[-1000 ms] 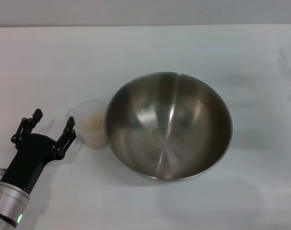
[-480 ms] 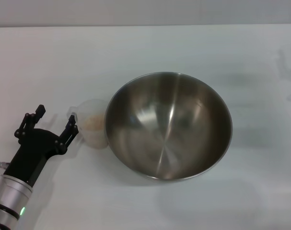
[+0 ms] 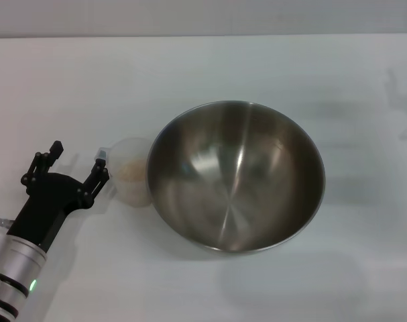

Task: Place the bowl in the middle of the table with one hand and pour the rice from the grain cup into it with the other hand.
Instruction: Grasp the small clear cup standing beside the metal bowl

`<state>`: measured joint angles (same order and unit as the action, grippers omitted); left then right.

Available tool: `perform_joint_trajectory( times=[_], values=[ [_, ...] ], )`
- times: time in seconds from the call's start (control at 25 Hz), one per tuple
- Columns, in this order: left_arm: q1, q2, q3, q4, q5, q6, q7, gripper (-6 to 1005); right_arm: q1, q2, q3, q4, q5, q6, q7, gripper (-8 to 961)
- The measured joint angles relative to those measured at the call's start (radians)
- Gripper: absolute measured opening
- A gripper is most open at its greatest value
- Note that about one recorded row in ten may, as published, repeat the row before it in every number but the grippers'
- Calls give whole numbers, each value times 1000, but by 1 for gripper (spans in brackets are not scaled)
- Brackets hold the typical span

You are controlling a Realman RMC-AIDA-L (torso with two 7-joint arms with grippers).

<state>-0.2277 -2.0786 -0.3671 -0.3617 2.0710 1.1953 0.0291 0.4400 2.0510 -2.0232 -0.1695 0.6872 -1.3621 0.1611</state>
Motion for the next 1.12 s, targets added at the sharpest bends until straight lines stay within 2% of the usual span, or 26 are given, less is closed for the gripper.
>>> perform_joint_trajectory(
  times=[0.28, 0.52, 1.12],
  values=[
    [-5, 0, -13, 2, 0, -12, 0, 798, 6, 0, 2, -1, 0, 10, 0, 551],
    [-7, 0, -13, -3, 0, -35, 0, 749, 7, 1, 8, -1, 0, 10, 0, 552],
    [-14, 0, -9, -9, 4, -32, 1, 187, 8, 4, 8, -1, 0, 10, 0, 551]
  ],
)
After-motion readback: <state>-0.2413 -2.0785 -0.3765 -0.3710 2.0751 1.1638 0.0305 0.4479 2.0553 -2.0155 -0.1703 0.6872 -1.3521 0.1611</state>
